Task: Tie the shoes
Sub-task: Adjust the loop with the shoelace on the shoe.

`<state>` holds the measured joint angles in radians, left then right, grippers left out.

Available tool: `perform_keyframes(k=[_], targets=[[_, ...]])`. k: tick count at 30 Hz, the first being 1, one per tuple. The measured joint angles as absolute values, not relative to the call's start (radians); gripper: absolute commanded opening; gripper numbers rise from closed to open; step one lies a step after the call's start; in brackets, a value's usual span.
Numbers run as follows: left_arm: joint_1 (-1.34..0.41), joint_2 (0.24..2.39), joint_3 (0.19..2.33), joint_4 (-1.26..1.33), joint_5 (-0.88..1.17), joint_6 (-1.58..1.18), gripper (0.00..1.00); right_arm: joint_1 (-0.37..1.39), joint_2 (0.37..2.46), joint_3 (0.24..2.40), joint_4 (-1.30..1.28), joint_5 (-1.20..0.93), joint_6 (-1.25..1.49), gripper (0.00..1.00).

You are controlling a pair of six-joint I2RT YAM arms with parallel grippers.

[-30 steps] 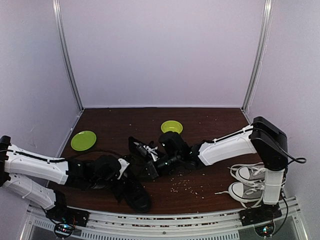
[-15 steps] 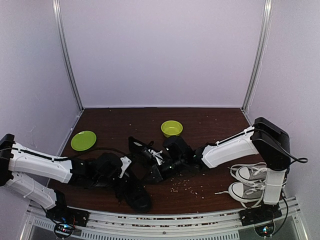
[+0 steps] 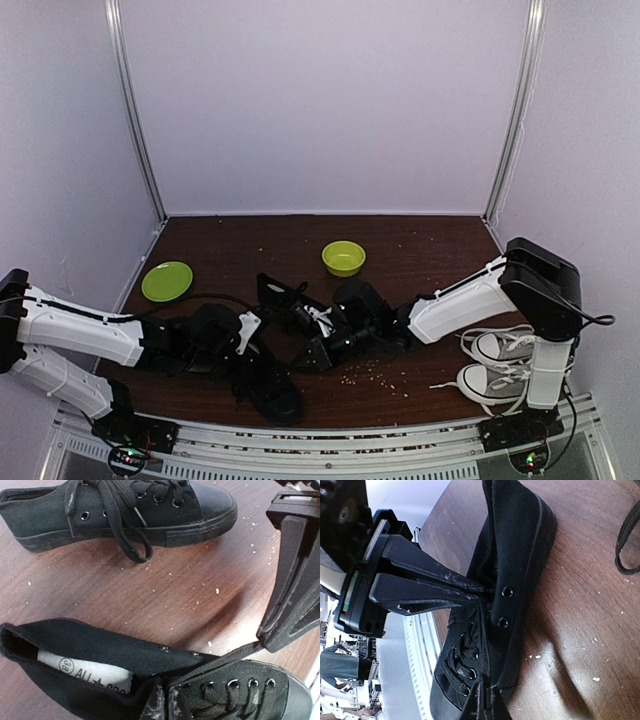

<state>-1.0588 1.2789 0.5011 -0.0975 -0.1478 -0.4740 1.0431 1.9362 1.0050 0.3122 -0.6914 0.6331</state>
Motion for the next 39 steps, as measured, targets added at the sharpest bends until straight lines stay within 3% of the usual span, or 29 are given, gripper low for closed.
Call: perform_keyframes(k=[23,30,39], targets=[[-1.041,1.279,0.529,-0.136,-0.117,-0.402,0.01,1.053,1.960,1.058,0.271,-0.703,0.632,0.00],[-1.034,1.267,0.547,-0.199,-0.081,-0.359,0.39,1.056,1.965,1.064,0.251,-0.710,0.634,0.07],[-1.034,1.183,0.582,-0.344,-0.063,-0.335,0.59,1.053,1.962,1.063,0.223,-0.717,0.629,0.35]])
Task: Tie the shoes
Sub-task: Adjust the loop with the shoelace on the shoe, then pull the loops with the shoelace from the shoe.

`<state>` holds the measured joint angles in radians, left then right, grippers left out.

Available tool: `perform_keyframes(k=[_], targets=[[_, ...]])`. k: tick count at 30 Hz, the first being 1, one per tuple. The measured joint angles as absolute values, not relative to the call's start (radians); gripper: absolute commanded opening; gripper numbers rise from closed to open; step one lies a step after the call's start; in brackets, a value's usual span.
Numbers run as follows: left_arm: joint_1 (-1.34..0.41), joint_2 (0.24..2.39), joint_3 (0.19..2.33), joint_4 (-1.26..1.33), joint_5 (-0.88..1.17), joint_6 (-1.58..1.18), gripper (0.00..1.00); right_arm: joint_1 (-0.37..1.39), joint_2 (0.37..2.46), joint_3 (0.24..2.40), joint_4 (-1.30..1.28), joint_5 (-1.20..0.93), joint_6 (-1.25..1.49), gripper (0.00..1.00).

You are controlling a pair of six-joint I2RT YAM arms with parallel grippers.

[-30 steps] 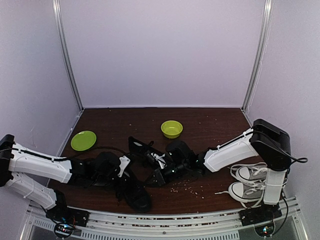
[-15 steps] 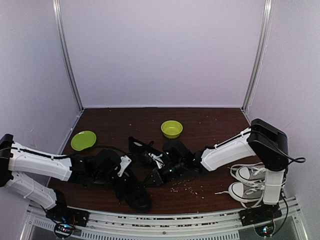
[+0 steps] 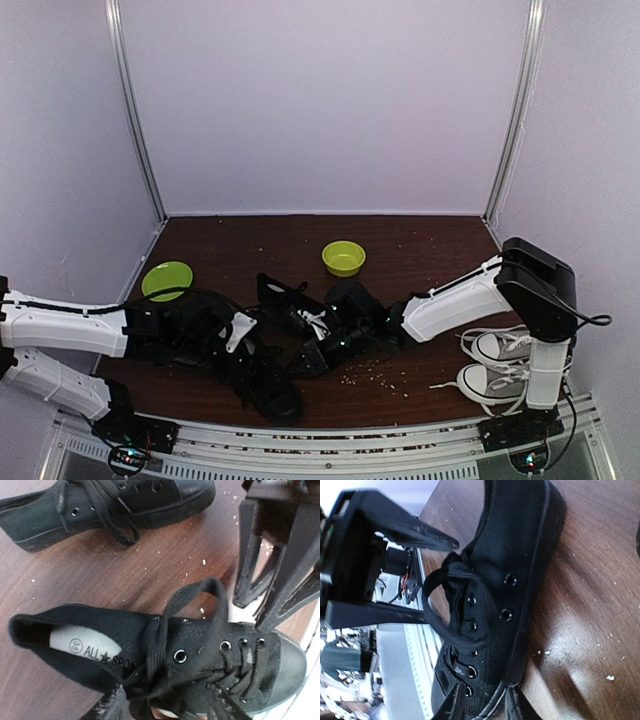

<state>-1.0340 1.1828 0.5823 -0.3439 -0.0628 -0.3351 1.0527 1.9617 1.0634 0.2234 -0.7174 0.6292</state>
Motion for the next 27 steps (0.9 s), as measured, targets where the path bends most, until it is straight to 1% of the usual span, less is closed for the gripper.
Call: perform_keyframes(k=[3,5,7,11,13,14,16,17,18,20,21,22,25,27], targets=[[-1.034,1.136,0.586,-0.374,-0.065,-0.330,0.61,1.044,1.944,1.063,0.195,-0.716,0.612,0.39],[-1.034,1.110,0.593,-0.394,-0.067,-0.328,0.72,1.034,1.923,1.061,0.178,-0.713,0.602,0.39],[-1.034,1.085,0.603,-0.408,-0.068,-0.323,0.74,1.017,1.893,1.060,0.163,-0.708,0.590,0.40],[-1.034,1.032,0.618,-0.427,-0.067,-0.319,0.74,0.989,1.842,1.061,0.138,-0.695,0.561,0.39],[-1.034,1.021,0.621,-0.434,-0.069,-0.319,0.69,0.984,1.838,1.061,0.131,-0.690,0.552,0.39],[-1.034,1.018,0.623,-0.438,-0.072,-0.321,0.64,0.984,1.838,1.061,0.126,-0.689,0.549,0.38],[-1.033,1.009,0.628,-0.453,-0.108,-0.336,0.50,0.985,1.838,1.061,0.112,-0.685,0.545,0.37],[-1.030,0.999,0.628,-0.464,-0.133,-0.354,0.46,0.985,1.838,1.062,0.107,-0.679,0.545,0.37],[-1.025,0.985,0.628,-0.477,-0.155,-0.368,0.44,0.985,1.838,1.062,0.100,-0.673,0.542,0.36],[-1.005,0.948,0.627,-0.503,-0.202,-0.401,0.44,0.986,1.838,1.065,0.084,-0.659,0.534,0.36],[-0.992,0.928,0.622,-0.505,-0.218,-0.419,0.45,0.987,1.838,1.070,0.073,-0.651,0.529,0.36],[-0.982,0.914,0.616,-0.505,-0.226,-0.435,0.49,0.987,1.839,1.077,0.066,-0.648,0.527,0.37],[-0.962,0.898,0.582,-0.511,-0.218,-0.479,0.65,0.994,1.854,1.140,0.049,-0.653,0.503,0.40],[-0.961,0.886,0.546,-0.517,-0.173,-0.489,0.71,0.997,1.882,1.203,0.033,-0.664,0.465,0.45]])
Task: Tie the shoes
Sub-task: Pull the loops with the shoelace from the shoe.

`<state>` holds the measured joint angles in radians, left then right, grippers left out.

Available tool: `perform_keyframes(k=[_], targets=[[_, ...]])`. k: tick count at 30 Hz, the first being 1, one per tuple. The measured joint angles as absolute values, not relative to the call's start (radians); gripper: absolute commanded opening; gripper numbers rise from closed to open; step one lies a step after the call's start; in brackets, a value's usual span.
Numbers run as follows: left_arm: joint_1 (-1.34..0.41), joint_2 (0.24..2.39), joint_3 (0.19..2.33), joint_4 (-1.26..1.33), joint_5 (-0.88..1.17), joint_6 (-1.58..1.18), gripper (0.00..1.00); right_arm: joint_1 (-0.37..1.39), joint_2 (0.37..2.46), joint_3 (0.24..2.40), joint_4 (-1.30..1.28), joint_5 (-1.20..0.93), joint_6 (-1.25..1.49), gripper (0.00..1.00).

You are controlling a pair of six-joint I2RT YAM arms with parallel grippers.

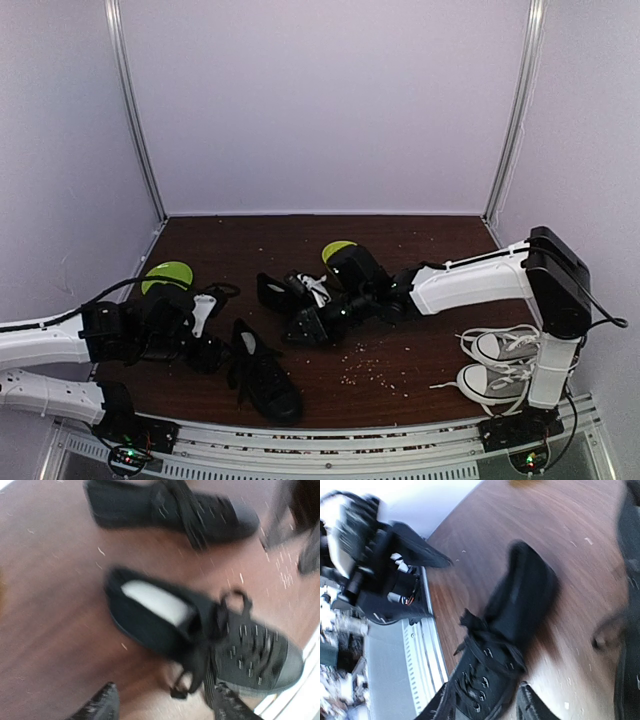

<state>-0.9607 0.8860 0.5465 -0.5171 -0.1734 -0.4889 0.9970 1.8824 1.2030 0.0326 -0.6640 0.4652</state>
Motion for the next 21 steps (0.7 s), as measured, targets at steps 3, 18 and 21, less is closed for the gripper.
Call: perform_keyframes(k=[3,18,21], targets=[[-0.961,0.824,0.463,-0.517,-0.082,-0.511,0.73,1.004,1.950,1.321,-0.021,-0.709,0.386,0.59],[-0.961,0.941,0.365,-0.398,-0.003,-0.574,0.78,1.011,2.196,1.501,-0.131,-0.850,0.242,0.61],[-0.961,0.971,0.344,-0.363,-0.002,-0.575,0.65,1.008,2.197,1.501,-0.128,-0.865,0.238,0.59]])
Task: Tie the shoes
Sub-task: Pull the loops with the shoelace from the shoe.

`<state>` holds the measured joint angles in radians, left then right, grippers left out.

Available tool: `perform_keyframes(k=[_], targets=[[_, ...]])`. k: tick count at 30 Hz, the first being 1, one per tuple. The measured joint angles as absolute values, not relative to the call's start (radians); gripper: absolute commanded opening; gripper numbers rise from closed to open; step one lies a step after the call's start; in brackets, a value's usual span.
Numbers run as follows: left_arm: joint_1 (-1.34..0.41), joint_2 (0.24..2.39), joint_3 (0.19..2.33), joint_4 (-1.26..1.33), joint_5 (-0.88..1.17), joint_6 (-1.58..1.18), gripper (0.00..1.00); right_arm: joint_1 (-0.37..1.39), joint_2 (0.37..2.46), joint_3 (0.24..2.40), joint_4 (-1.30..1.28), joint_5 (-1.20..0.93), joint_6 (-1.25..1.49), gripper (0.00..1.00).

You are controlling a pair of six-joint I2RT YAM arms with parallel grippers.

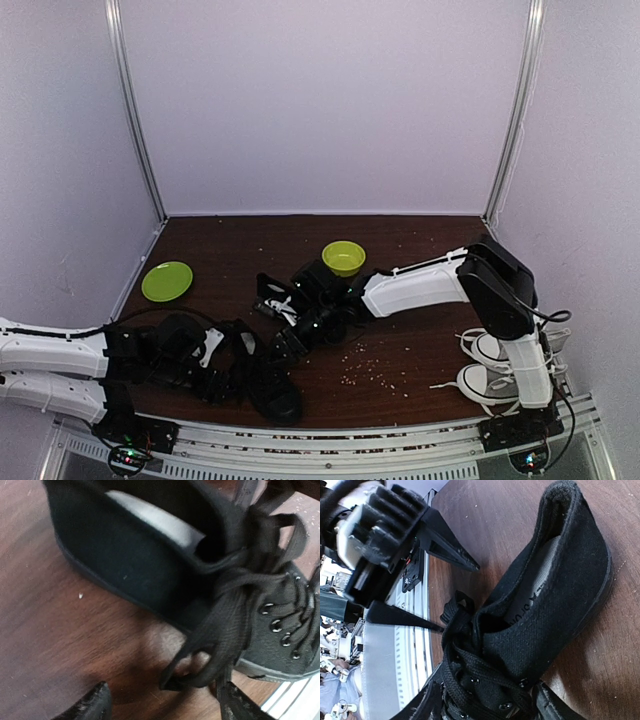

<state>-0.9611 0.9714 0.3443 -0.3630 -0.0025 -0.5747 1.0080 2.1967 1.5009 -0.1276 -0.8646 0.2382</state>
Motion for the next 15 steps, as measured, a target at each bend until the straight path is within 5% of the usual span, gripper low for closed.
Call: perform_keyframes(k=[6,11,15], targets=[[-0.961,0.975,0.331,-0.331,-0.027,-0.570,0.38,0.984,2.197,1.489,-0.085,-0.905,0.262,0.43],[-0.961,0.974,0.331,-0.307,-0.033,-0.565,0.24,0.970,2.197,1.484,-0.053,-0.928,0.286,0.17],[-0.961,0.981,0.329,-0.289,-0.033,-0.562,0.00,0.969,2.197,1.475,-0.033,-0.940,0.298,0.05]])
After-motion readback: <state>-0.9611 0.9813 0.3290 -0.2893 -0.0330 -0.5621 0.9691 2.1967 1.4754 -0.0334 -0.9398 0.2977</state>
